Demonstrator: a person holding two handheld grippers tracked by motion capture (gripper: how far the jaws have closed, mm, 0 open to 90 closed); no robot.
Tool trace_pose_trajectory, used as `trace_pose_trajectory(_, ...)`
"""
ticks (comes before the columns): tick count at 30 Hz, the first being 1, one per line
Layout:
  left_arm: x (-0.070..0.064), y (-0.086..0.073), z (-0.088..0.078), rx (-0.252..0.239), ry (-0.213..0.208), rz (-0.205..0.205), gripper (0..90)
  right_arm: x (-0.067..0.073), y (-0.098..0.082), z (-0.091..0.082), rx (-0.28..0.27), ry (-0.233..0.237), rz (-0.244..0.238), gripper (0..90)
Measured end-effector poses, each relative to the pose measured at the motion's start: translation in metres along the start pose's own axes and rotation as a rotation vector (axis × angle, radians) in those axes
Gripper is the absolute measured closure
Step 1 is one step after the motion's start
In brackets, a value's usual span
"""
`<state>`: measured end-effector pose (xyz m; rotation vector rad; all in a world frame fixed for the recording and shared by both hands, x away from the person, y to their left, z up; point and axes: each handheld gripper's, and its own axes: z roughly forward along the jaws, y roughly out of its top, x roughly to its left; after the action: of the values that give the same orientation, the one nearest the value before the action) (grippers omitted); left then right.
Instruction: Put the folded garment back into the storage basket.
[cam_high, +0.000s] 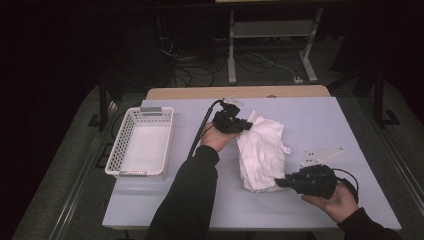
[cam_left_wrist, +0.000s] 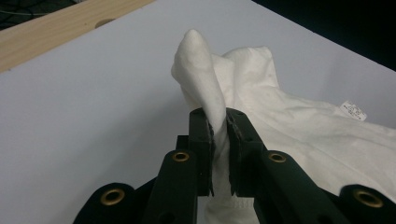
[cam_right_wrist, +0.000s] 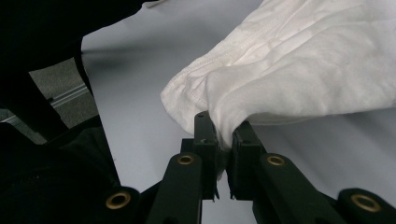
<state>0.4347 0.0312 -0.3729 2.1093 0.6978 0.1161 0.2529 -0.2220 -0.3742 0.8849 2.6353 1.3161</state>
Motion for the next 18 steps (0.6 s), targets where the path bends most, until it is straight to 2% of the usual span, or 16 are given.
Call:
trace_pose_trajectory(8,-0.001,0.007,-0.013,-0.019,0.016,0.012,80.5,0.001,0.013,-0.004,-0.017,0.011,-0.021,82.3)
trace_pose_trajectory(9,-0.002,0.012,-0.021,-0.023,0.023,0.024,80.4,0.003,0.017,-0.007,-0.023,0.01,-0.032,82.3)
trace_pose_trajectory(15,-0.002,0.018,-0.031,-0.024,0.035,0.044,80.4,0.006,0.024,-0.01,-0.035,0.013,-0.042,82.3)
trace_pose_trajectory(18,0.0,0.021,-0.043,-0.031,0.044,0.048,80.4,0.009,0.033,-0.01,-0.042,0.018,-0.058,82.3)
